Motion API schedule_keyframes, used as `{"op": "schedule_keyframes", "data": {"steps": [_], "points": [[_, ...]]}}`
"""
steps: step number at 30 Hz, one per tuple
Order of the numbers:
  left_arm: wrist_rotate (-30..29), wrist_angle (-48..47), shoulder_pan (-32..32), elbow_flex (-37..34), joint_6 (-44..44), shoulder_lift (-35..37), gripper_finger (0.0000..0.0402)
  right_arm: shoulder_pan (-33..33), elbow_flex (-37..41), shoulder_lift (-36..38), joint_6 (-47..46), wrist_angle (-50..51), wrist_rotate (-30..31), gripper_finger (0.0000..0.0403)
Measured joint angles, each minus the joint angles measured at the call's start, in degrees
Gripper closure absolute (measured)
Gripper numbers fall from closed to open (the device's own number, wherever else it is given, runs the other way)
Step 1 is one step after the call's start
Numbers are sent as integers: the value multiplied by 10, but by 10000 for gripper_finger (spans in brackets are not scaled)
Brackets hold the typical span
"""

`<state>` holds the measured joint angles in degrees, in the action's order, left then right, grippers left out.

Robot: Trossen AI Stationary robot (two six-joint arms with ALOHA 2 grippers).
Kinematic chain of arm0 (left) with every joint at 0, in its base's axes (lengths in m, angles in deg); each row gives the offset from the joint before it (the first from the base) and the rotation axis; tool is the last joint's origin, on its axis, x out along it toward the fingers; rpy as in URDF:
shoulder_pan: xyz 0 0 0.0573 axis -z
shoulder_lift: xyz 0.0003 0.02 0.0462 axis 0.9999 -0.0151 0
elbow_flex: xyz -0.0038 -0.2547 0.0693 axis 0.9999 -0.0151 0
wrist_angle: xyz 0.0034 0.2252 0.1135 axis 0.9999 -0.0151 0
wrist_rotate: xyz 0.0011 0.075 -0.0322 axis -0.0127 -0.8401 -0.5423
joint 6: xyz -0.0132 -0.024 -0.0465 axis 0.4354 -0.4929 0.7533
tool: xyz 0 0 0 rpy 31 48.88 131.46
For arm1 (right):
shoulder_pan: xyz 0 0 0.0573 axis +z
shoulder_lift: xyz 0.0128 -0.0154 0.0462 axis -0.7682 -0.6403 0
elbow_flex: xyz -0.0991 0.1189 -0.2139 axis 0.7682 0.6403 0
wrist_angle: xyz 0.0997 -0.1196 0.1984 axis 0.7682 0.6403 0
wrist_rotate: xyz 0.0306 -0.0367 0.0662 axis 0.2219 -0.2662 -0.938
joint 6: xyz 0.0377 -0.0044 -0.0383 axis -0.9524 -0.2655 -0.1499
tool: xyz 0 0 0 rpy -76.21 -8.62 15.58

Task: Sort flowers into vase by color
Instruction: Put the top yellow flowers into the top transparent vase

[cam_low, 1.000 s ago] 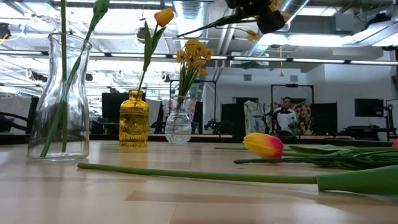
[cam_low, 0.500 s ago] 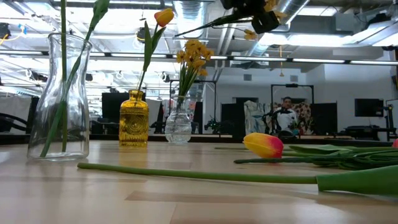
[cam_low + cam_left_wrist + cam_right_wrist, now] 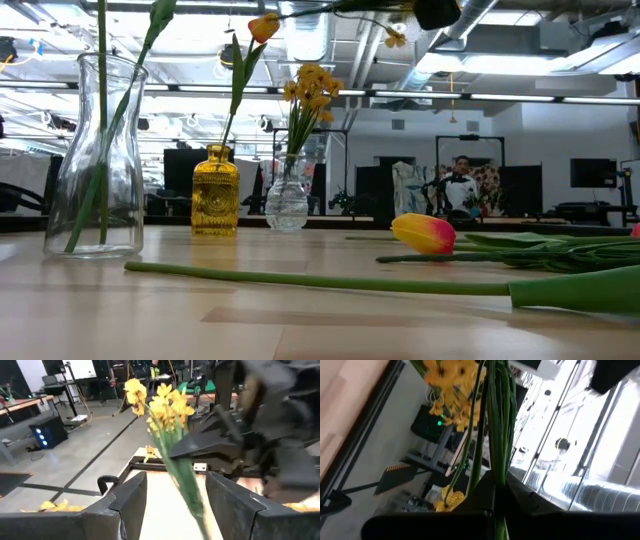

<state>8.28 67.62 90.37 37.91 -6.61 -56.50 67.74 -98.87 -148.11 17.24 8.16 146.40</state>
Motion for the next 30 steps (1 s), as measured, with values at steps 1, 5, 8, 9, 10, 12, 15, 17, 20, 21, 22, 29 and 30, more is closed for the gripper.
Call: {"op": "schedule_keyframes", "data": {"steps": [1, 5, 8, 9, 10, 12, 15, 17, 20, 21, 22, 29, 30], "points": [[0, 4, 0, 0, 0, -6, 210, 5, 0, 0, 0, 0, -2, 359], [14, 5, 0, 0, 14, -31, 210, 19, 0, 0, -2, 0, -10, 359], [44, 6, 0, 4, 27, -46, 210, 25, 0, 0, -2, 0, -14, 359], [51, 9, 0, 8, 31, -51, 210, 26, 0, 0, -2, 0, -14, 359], [56, 8, 0, 11, 33, -56, 210, 27, 0, 0, -2, 0, -14, 359], [67, 6, 0, 21, 39, -67, 210, 28, 0, 0, -2, 0, -14, 359], [73, 0, 0, 38, 54, -85, 210, 27, 0, 0, -1, 0, -15, 359], [72, -13, 0, 50, 64, -98, 210, 27, 0, 0, -1, 0, -15, 359], [71, -35, 0, 61, 70, -114, 210, 27, 0, 0, -1, 0, -15, 359], [71, -42, 0, 64, 70, -117, 210, 27, 0, 0, -1, 1, -15, 359], [70, -49, 0, 68, 70, -119, 210, 27, 0, 0, -1, 0, -15, 359], [68, -60, 0, 74, 78, -119, 210, 27, 0, 0, -1, 1, -15, 359], [68, -60, 0, 74, 80, -119, 210, 27, 0, 0, -1, 1, -15, 359]]}}
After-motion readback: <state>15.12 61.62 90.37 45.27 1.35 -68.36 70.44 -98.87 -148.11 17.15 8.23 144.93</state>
